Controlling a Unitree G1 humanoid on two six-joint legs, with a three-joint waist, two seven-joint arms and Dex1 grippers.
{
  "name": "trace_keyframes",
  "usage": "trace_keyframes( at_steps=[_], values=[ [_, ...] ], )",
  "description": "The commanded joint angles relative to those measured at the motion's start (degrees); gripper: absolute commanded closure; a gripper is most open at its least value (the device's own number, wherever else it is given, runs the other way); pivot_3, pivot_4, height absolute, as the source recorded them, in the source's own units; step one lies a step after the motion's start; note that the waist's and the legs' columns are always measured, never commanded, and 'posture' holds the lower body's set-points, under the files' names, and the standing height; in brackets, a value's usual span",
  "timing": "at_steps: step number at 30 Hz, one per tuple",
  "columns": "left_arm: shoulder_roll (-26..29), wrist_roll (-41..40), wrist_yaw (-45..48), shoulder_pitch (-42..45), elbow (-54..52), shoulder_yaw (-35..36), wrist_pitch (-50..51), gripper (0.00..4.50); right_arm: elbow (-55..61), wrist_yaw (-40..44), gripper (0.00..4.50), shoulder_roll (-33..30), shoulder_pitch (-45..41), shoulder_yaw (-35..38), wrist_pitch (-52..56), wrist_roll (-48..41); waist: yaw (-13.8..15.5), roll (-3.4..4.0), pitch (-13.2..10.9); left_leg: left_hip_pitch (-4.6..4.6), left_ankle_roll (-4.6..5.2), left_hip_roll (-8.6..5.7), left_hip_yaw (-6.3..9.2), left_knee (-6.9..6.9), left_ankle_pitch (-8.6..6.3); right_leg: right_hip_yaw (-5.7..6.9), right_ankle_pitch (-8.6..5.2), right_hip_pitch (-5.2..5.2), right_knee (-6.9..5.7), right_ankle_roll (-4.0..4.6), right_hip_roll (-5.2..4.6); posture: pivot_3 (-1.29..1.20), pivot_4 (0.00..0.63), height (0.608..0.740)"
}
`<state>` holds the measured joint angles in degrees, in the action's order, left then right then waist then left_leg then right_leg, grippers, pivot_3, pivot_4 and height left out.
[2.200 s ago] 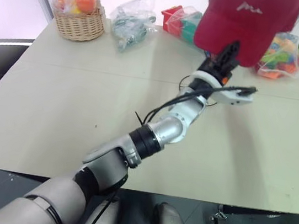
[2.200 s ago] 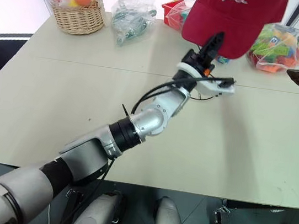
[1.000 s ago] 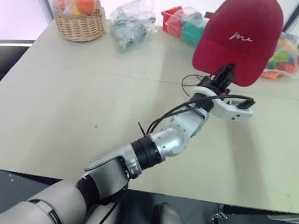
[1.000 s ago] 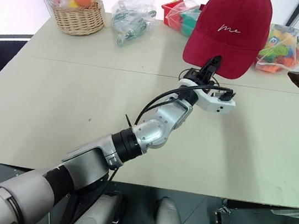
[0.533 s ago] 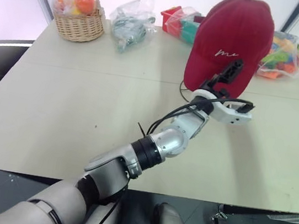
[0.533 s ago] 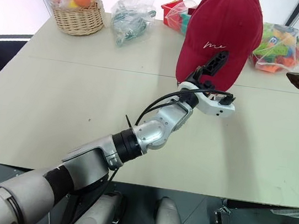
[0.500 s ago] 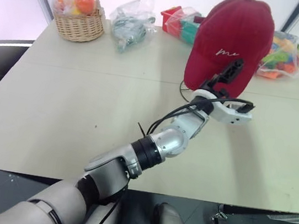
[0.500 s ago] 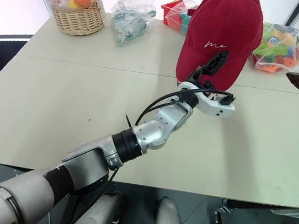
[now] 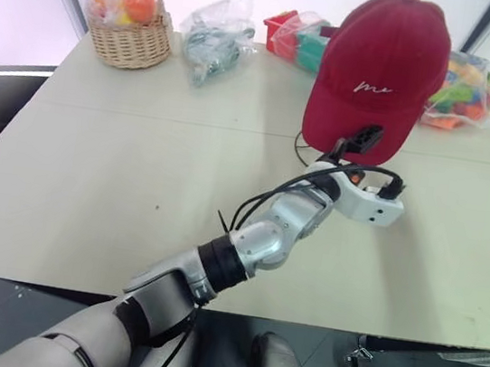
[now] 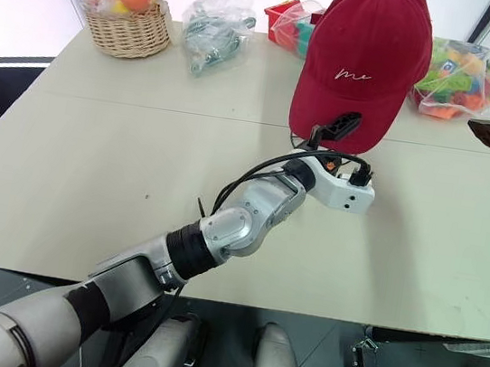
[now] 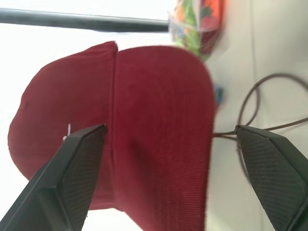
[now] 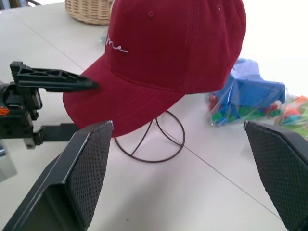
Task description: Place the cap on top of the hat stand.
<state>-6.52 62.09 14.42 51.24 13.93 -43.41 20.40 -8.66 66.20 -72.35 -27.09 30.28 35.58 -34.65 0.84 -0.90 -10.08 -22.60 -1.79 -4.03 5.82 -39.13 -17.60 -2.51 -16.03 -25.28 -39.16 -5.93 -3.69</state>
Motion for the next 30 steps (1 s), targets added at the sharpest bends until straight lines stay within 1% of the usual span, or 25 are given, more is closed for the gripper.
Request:
trace_keyframes(
  at_steps=[1, 3, 7, 9, 11, 14, 16, 17, 20, 23, 25, 27, 30],
  values=[
    [-1.54, -5.99, 2.62, -0.20, -7.21, 3.42, -3.02, 0.06, 0.87, 0.29, 0.00, -0.40, -0.59, 1.70, -0.81, -0.60, -0.01, 0.01, 0.01, 0.00, 0.00, 0.01, 0.00, 0.00, 0.00, 0.00, 0.00, 0.00, 0.00, 0.00, 0.00, 0.00, 0.150, 0.739],
    [-1.54, -8.20, 4.25, -0.07, -9.57, 5.03, -3.44, 0.06, 0.73, 0.47, 0.00, -0.48, -0.58, 1.69, -0.86, -0.55, 0.00, 0.02, 0.01, 0.00, 0.00, 0.01, 0.00, 0.00, 0.00, 0.00, 0.00, 0.00, 0.00, 0.00, 0.00, 0.00, 0.150, 0.739],
    [-1.23, -18.78, 6.73, 1.96, -17.41, 13.33, -7.22, 0.06, -0.08, 0.81, 0.00, -0.36, -0.98, 1.01, -1.40, -0.26, -0.04, 0.03, 0.01, 0.02, 0.00, 0.02, -0.01, 0.00, 0.00, -0.01, 0.00, 0.01, 0.00, 0.00, 0.01, 0.00, 0.150, 0.739],
    [-1.51, -25.18, 7.54, 2.96, -19.07, 17.27, -9.86, 0.06, -0.63, 0.76, 0.00, 0.00, -1.38, 0.31, -1.98, -0.03, -0.04, 0.03, 0.01, 0.03, 0.00, 0.03, -0.01, 0.00, 0.00, -0.01, 0.00, 0.02, 0.01, 0.00, 0.01, 0.00, 0.150, 0.739],
    [-1.01, -31.22, 9.18, 4.58, -19.12, 22.04, -9.92, 0.06, -1.21, 0.65, 0.00, 0.37, -2.09, -0.51, -2.54, 0.01, -0.04, 0.03, 0.01, 0.06, 0.00, 0.03, -0.03, 0.00, 0.00, -0.01, 0.00, 0.06, 0.01, 0.00, 0.01, 0.00, 0.150, 0.739],
    [0.48, -38.79, 10.45, 10.18, -15.54, 33.78, 2.49, 0.06, -3.33, 0.87, 0.00, 0.87, -3.70, -2.21, -3.98, 0.62, -0.06, 0.02, 0.01, 0.13, 0.01, 0.02, -0.09, -0.03, 0.00, -0.01, 0.00, 0.12, 0.02, 0.00, 0.03, 0.00, 0.150, 0.739],
    [3.71, -43.84, 10.93, 13.53, -13.06, 41.28, 9.48, 0.06, -4.82, 0.98, 0.00, 1.42, -4.60, -3.14, -4.89, 1.13, -0.20, 0.03, 0.01, 0.20, 0.02, 0.04, -0.12, -0.04, -0.01, 0.01, 0.00, 0.19, 0.01, -0.01, 0.12, 0.00, 0.150, 0.739],
    [6.17, -46.14, 10.87, 14.86, -11.87, 45.20, 11.84, 0.06, -5.71, 1.22, 0.00, 1.62, -4.50, -3.62, -5.51, 1.65, -0.35, 0.04, 0.02, 0.23, 0.03, 0.05, -0.14, -0.03, -0.01, 0.01, 0.00, 0.19, 0.01, -0.01, 0.14, 0.00, 0.150, 0.739],
    [13.87, -52.44, 12.01, 15.88, -10.52, 52.97, 15.23, 0.06, -9.59, 1.86, 0.00, 2.01, -4.03, -4.34, -7.48, 3.01, -0.85, 0.05, 0.02, 0.25, 0.05, 0.12, -0.18, -0.02, -0.02, 0.01, 0.00, 0.15, -0.03, -0.01, 0.17, 0.00, 0.150, 0.739],
    [21.66, -55.40, 14.18, 13.45, -10.73, 55.76, 18.48, 0.06, -15.20, 2.95, 0.00, 2.00, -4.96, -4.14, -8.70, 3.49, -0.84, 0.03, 0.02, 0.18, -0.19, 0.14, -0.18, 0.00, 0.11, 0.00, 0.00, 0.05, -0.02, -0.01, 0.13, 0.00, 0.150, 0.739],
    [25.11, -57.56, 15.24, 10.83, -12.31, 56.94, 19.94, 0.06, -17.95, 3.80, 0.00, 1.71, -5.23, -4.03, -9.41, 3.74, -0.46, 0.05, 0.03, 0.18, -0.19, 0.05, -0.20, 0.00, 0.11, 0.00, 0.00, 0.06, 0.01, -0.01, 0.08, 0.00, 0.150, 0.739],
    [27.20, -59.60, 15.65, 8.27, -14.25, 57.68, 21.83, 0.06, -19.60, 4.51, 0.00, 1.55, -5.45, -4.12, -9.92, 4.01, 0.04, 0.05, 0.03, 0.18, -0.19, 0.02, -0.19, -0.04, 0.11, 0.00, 0.00, 0.08, 0.02, -0.02, 0.04, 0.00, 0.150, 0.739],
    [29.66, -61.84, 16.55, 1.48, -18.74, 57.70, 24.90, 0.06, -20.57, 5.07, 0.00, 2.11, -5.29, -4.57, -10.59, 4.48, 0.00, 0.05, 0.03, 0.17, -0.19, 0.00, -0.14, -0.08, 0.11, 0.01, 0.03, 0.13, 0.04, -0.06, 0.02, 0.00, 0.150, 0.739]
  ],
)
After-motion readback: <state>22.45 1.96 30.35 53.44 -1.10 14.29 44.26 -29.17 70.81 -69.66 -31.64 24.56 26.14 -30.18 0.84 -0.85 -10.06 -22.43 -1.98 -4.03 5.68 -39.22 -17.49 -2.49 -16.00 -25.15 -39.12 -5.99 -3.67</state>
